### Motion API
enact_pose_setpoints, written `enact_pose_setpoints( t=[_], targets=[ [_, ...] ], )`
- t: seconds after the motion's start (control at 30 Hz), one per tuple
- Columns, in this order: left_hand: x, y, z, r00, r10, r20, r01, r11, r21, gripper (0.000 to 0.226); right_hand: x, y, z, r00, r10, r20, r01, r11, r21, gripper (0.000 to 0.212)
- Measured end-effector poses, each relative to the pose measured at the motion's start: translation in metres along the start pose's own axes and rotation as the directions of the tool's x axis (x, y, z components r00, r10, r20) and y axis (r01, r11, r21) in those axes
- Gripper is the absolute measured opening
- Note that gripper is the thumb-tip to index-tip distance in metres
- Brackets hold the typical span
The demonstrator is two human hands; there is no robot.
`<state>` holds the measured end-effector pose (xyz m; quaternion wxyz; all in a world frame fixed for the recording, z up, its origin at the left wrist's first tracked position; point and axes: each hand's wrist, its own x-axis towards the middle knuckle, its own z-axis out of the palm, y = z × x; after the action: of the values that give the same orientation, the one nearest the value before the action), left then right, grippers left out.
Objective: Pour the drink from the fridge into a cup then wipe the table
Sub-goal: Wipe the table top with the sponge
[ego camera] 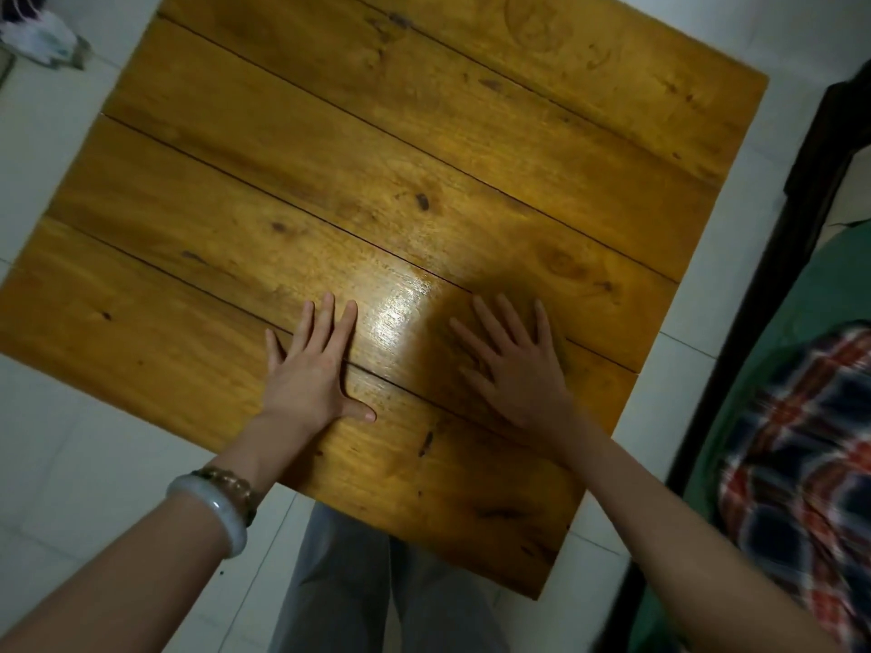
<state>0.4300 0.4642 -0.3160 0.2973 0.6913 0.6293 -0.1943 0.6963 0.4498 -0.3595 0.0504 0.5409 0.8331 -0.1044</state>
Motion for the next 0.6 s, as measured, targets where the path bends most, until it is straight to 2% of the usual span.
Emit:
enact_pose_setpoints(
  t=[0.1, 0.2, 0.23, 0.3, 0.4, 0.47, 0.53, 0.6],
  targets=[
    [0.000, 0.002, 0.000, 1.000, -0.014, 0.008, 0.014, 1.000, 0.000, 0.146, 0.083, -0.008, -0.008, 0.991, 0.128, -0.047, -0.128, 0.992, -0.002, 0.057],
    [0.000, 0.001, 0.001, 1.000, -0.013, -0.022, 0.012, 1.000, -0.026, 0.146, 0.129, -0.026, -0.012, 0.977, 0.204, -0.061, -0.201, 0.978, 0.048, 0.055],
    [-0.002, 0.000, 0.001, 0.999, -0.018, -0.033, 0.016, 0.999, -0.047, 0.147, 0.130, -0.029, -0.011, 0.980, 0.181, -0.079, -0.178, 0.983, 0.042, 0.055],
    [-0.009, -0.004, 0.006, 0.995, -0.061, -0.085, 0.053, 0.994, -0.094, 0.147, 0.110, -0.036, -0.006, 0.997, 0.040, -0.059, -0.041, 0.999, -0.014, 0.058],
    [-0.020, -0.007, 0.019, 0.977, -0.167, -0.136, 0.146, 0.977, -0.152, 0.145, 0.036, -0.062, 0.011, 0.986, -0.165, -0.023, 0.165, 0.986, -0.006, 0.062],
    [-0.024, -0.009, 0.026, 0.977, -0.176, -0.122, 0.155, 0.974, -0.162, 0.142, -0.021, -0.080, 0.018, 0.968, -0.250, 0.025, 0.249, 0.968, 0.031, 0.061],
    [-0.025, -0.014, 0.024, 0.986, -0.142, -0.091, 0.128, 0.982, -0.138, 0.143, -0.046, -0.070, 0.021, 0.954, -0.297, 0.036, 0.296, 0.955, 0.025, 0.059],
    [-0.026, -0.024, 0.020, 0.992, -0.109, -0.062, 0.103, 0.990, -0.094, 0.145, -0.033, -0.038, 0.017, 0.967, -0.254, 0.008, 0.254, 0.967, -0.025, 0.059]
  ],
)
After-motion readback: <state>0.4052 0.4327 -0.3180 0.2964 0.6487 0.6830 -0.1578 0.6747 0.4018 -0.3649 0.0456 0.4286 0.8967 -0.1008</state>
